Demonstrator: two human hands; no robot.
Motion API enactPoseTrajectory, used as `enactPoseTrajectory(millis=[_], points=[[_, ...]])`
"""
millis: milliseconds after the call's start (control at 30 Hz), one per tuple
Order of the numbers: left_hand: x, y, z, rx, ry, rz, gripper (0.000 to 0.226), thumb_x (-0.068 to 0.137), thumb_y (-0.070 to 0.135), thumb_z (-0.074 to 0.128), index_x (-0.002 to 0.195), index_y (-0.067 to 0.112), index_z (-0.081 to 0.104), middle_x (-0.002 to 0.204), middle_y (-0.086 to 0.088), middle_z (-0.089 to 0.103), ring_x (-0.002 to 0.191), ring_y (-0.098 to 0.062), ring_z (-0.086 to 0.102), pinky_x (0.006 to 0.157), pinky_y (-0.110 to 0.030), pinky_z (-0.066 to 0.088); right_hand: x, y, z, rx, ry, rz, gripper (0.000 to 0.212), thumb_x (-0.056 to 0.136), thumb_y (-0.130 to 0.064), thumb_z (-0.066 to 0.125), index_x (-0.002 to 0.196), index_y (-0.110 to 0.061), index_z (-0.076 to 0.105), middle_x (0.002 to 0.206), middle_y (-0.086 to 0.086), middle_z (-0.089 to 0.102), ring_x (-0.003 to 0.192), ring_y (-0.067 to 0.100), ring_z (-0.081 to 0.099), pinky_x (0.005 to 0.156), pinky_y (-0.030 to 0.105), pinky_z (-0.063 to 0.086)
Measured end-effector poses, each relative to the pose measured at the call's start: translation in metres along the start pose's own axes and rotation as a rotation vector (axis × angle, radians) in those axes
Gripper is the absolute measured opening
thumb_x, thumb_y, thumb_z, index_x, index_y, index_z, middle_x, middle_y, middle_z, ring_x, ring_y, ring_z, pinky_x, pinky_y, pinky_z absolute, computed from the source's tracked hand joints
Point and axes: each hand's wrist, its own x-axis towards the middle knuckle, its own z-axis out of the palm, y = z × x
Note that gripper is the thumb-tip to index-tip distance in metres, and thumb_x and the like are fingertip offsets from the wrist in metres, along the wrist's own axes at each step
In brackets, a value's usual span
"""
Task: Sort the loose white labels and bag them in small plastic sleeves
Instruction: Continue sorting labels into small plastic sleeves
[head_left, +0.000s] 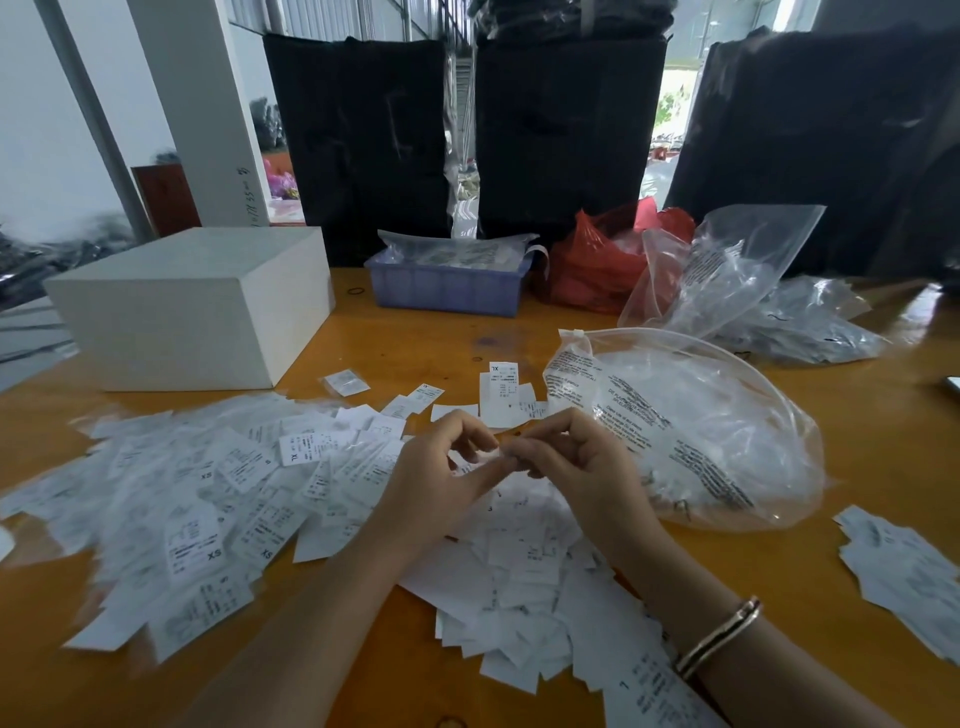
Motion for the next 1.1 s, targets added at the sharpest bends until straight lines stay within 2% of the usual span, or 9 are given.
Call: enactPoseTrajectory(millis=[133, 200, 267, 333, 400, 467, 700, 867, 1100], points=[[0.000, -0.001, 0.000, -0.036, 0.068, -0.015, 0.019, 0.076, 0.048, 0.061, 0.077, 0.029, 0.058, 0.070, 0.019, 0.061, 0.073, 0.002, 0.057, 0.061, -0.009, 0.045, -0.001, -0.001, 0.001, 0.016, -0.041, 0.057, 0.024, 0.080, -0.034, 0.062, 0.098, -0.019, 0.060, 0.088, -0.009, 0.074, 0.082, 0.008, 0.070, 0.070, 0.017, 0.053], [0.001, -0.001, -0.001, -0.055, 0.142, -0.032, 0.014, 0.081, 0.041, 0.064, 0.078, 0.028, 0.059, 0.074, 0.015, 0.061, 0.074, 0.002, 0.056, 0.063, -0.009, 0.045, -0.001, 0.001, 0.000, -0.029, -0.009, 0.071, 0.018, 0.086, -0.034, 0.056, 0.103, -0.028, 0.058, 0.093, -0.013, 0.071, 0.084, 0.003, 0.068, 0.072, 0.019, 0.053], [0.003, -0.001, -0.004, -0.101, 0.232, -0.073, 0.007, 0.087, 0.031, 0.063, 0.081, 0.030, 0.061, 0.077, 0.013, 0.062, 0.074, 0.005, 0.056, 0.062, -0.008, 0.045, 0.000, 0.004, -0.003, -0.274, -0.012, 0.038, 0.018, 0.094, -0.024, 0.052, 0.109, -0.032, 0.059, 0.099, -0.023, 0.064, 0.089, -0.009, 0.060, 0.075, 0.015, 0.048], [0.003, -0.002, -0.007, -0.156, 0.292, -0.133, 0.010, 0.091, 0.028, 0.059, 0.083, 0.034, 0.062, 0.079, 0.015, 0.064, 0.075, 0.007, 0.058, 0.062, -0.006, 0.045, 0.000, 0.008, -0.003, -0.631, -0.168, -0.034, 0.029, 0.095, -0.023, 0.050, 0.120, -0.035, 0.057, 0.114, -0.029, 0.055, 0.102, -0.017, 0.046, 0.094, 0.015, 0.035], [0.004, -0.002, -0.008, -0.187, 0.318, -0.185, 0.015, 0.094, 0.025, 0.055, 0.086, 0.037, 0.061, 0.084, 0.018, 0.066, 0.081, 0.006, 0.061, 0.063, -0.006, 0.046, -0.001, 0.015, 0.001, -0.905, -0.365, -0.119, 0.040, 0.094, -0.030, 0.048, 0.133, -0.039, 0.046, 0.135, -0.026, 0.046, 0.123, -0.008, 0.033, 0.105, 0.023, 0.013], [0.004, -0.003, -0.008, -0.208, 0.323, -0.204, 0.022, 0.096, 0.019, 0.051, 0.089, 0.037, 0.061, 0.088, 0.017, 0.066, 0.083, 0.007, 0.060, 0.064, -0.005, 0.046, -0.001, 0.021, 0.003, -1.016, -0.439, -0.149, 0.046, 0.094, -0.035, 0.044, 0.139, -0.038, 0.038, 0.140, -0.018, 0.046, 0.132, 0.001, 0.030, 0.103, 0.025, 0.006], [0.004, -0.002, -0.008, -0.284, 0.359, -0.257, 0.005, 0.090, 0.030, 0.060, 0.086, 0.031, 0.064, 0.086, 0.013, 0.070, 0.086, -0.005, 0.063, 0.067, -0.014, 0.047, 0.002, 0.019, -0.002, -1.086, -0.354, -0.301, 0.037, 0.096, -0.046, 0.041, 0.128, -0.035, 0.055, 0.120, -0.016, 0.060, 0.116, 0.005, 0.045, 0.091, 0.023, 0.013], [0.005, 0.000, -0.009, -0.315, 0.343, -0.239, 0.003, 0.089, 0.022, 0.062, 0.091, 0.020, 0.061, 0.084, 0.011, 0.073, 0.084, -0.003, 0.068, 0.072, -0.016, 0.052, 0.005, 0.013, -0.011, -1.038, -0.316, -0.346, 0.030, 0.098, -0.038, 0.043, 0.116, -0.031, 0.066, 0.109, -0.015, 0.068, 0.103, 0.007, 0.055, 0.082, 0.020, 0.017], [0.004, 0.003, -0.011, -0.375, 0.352, -0.252, 0.013, 0.089, 0.018, 0.063, 0.093, 0.030, 0.060, 0.095, 0.007, 0.069, 0.090, -0.007, 0.067, 0.068, -0.013, 0.053, 0.005, 0.011, -0.019, -0.786, -0.396, -0.221, 0.017, 0.088, -0.027, 0.065, 0.097, -0.018, 0.075, 0.096, -0.005, 0.070, 0.090, 0.010, 0.060, 0.086, 0.034, 0.049]])
